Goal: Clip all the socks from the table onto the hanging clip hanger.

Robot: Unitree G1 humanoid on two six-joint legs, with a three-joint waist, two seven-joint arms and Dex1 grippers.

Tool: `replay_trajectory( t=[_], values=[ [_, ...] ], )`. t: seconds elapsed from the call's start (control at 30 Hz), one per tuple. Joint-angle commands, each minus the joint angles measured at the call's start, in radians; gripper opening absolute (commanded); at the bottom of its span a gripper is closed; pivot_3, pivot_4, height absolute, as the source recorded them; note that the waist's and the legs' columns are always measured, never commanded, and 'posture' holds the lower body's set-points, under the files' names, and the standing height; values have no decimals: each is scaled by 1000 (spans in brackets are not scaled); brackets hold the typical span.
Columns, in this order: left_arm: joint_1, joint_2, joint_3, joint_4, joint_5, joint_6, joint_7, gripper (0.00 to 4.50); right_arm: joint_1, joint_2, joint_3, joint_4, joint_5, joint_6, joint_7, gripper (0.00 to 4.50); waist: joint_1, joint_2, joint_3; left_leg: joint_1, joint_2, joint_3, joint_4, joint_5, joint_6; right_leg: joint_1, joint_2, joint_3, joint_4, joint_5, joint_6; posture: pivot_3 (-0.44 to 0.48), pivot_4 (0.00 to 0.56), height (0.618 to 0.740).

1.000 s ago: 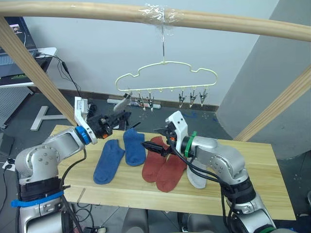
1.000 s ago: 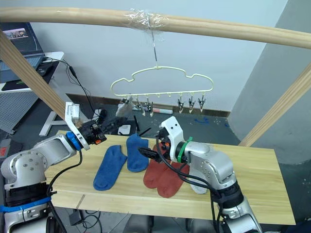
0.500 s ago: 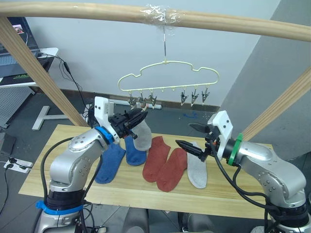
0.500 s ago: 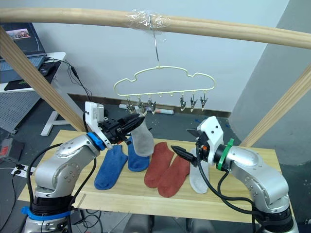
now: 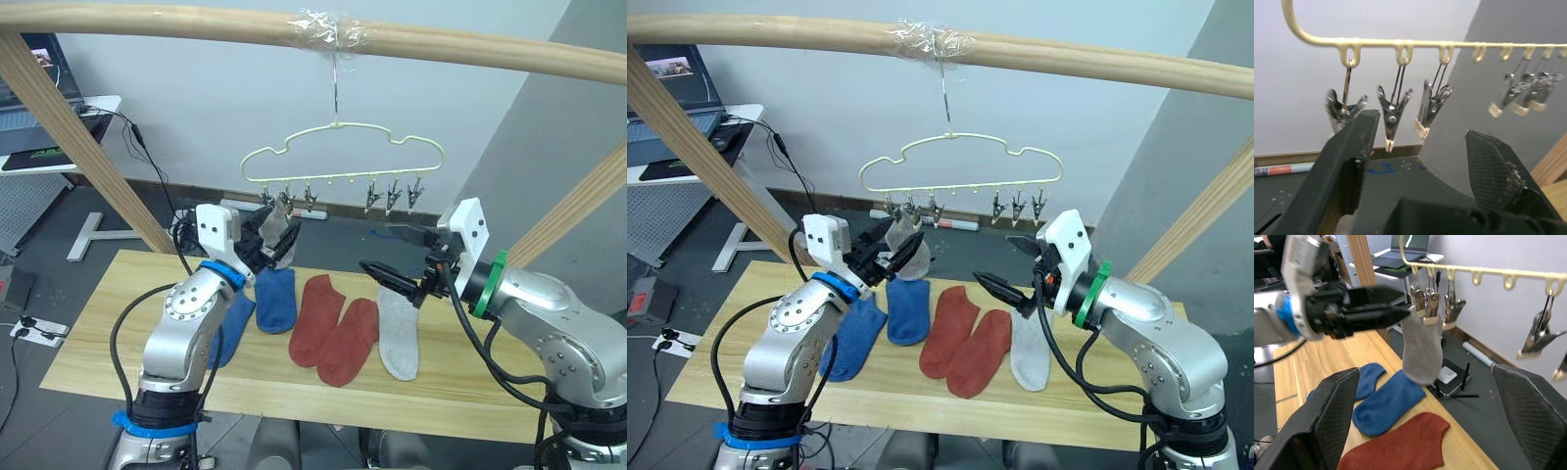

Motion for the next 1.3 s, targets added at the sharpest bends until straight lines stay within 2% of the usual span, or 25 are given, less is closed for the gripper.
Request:
replay_trajectory(
  t=[0.03,0.3,0.53,0.63,0.7,0.8,0.9,1.3],
  values=[
    [-29,-34,-18,32,33,-52,21,3101,-26,-15,-36,-33,41,-32,16,4500,0,0,0,0,0,0,0,0,0,0,0,0,0,0,0,155,196,740],
    [-39,-100,-25,67,75,-95,60,3101,-45,-38,-51,-31,87,-33,10,4500,-1,0,0,0,0,0,1,0,0,0,0,0,0,0,0,142,195,740],
    [-55,-114,-17,85,101,-121,88,3101,-44,-58,-60,-27,103,-44,3,4500,-1,0,0,0,0,-1,3,0,0,1,0,0,1,1,0,137,194,740],
    [-54,-114,-12,87,103,-122,89,2528,-44,-63,-60,-25,105,-47,2,4500,-1,0,0,0,0,-1,3,0,0,1,0,0,1,1,0,135,189,740],
    [-61,-117,-8,94,111,-119,103,1985,-43,-66,-59,-25,106,-49,2,4500,-1,0,0,0,0,-1,3,0,0,1,0,0,1,1,0,135,189,740],
    [-72,-125,-7,100,107,-118,110,1985,-44,-66,-59,-24,108,-50,-1,4500,-1,0,0,0,0,-1,4,0,0,1,0,0,1,1,0,135,186,740],
    [-75,-129,-7,101,113,-118,120,1454,-46,-66,-62,-21,111,-49,-3,4500,-1,0,0,0,0,-1,5,0,0,1,0,0,2,1,0,135,186,740],
    [-105,-133,11,133,109,-117,136,1454,-49,-66,-66,-21,118,-47,-11,4500,-6,0,0,0,0,-1,12,0,1,1,0,0,11,1,0,130,182,740]
  ],
)
